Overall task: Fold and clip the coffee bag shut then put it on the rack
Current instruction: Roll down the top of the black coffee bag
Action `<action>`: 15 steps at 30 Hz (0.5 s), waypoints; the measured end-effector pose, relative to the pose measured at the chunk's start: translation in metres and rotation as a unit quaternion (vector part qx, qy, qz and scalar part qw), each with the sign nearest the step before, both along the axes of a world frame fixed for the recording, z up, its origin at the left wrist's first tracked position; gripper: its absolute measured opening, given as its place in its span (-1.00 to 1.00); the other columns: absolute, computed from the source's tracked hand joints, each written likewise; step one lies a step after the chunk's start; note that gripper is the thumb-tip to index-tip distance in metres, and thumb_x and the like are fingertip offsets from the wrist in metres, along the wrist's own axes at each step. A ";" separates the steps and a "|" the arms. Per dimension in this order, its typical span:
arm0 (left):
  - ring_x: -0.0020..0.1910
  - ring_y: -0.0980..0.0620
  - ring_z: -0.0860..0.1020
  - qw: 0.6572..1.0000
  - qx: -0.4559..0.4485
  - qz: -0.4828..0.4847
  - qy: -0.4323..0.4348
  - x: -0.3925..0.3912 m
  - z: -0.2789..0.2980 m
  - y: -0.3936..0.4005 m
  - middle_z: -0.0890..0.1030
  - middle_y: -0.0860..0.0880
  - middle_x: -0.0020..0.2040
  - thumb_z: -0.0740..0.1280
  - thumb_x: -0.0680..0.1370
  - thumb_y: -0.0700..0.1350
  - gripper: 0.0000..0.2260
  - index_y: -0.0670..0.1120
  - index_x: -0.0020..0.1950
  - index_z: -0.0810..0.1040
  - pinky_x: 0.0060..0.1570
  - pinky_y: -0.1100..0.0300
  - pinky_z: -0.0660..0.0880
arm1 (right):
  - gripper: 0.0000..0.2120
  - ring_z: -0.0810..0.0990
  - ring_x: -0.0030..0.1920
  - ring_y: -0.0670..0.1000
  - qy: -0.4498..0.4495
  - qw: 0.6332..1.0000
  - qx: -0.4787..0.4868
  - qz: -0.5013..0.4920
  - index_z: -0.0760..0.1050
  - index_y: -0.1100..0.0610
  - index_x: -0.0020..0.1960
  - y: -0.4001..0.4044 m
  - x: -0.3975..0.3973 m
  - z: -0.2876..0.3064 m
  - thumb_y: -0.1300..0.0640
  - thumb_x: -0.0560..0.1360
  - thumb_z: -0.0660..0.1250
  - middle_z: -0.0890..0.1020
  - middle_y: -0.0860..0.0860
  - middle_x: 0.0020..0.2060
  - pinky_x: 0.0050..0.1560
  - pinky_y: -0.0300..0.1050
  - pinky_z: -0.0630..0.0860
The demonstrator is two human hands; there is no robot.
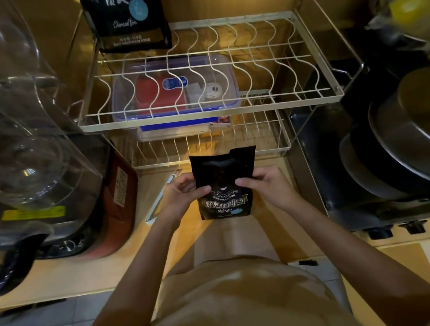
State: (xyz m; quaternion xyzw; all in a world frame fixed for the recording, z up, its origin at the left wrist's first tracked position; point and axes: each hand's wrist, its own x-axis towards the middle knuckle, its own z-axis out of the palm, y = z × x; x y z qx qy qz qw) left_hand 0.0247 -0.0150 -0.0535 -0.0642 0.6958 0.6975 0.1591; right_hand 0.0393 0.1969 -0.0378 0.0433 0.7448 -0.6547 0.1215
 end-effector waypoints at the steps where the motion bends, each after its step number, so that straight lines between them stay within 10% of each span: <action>1: -0.18 0.19 0.64 1.000 -0.002 0.005 0.011 -0.001 0.003 -0.001 0.70 0.13 -0.27 0.40 0.34 -0.37 -0.81 -0.16 -0.10 0.56 -0.23 0.35 0.55 | -0.85 0.66 -0.21 -0.14 0.006 1.000 0.000 -0.003 0.59 0.30 -0.05 0.002 0.000 0.001 0.31 0.39 0.38 0.66 0.17 -0.13 -0.17 -0.29 0.59; 15: -0.29 0.12 0.58 0.993 -0.086 0.006 0.081 -0.003 0.014 0.000 0.62 -0.15 -0.26 0.38 0.39 -0.30 -0.90 -0.33 -0.16 0.60 -0.23 0.25 0.53 | -0.90 0.65 -0.23 -0.19 -0.003 0.999 -0.035 -0.028 0.59 0.22 -0.10 -0.007 0.003 -0.004 0.33 0.39 0.37 0.65 0.02 -0.20 -0.23 -0.35 0.56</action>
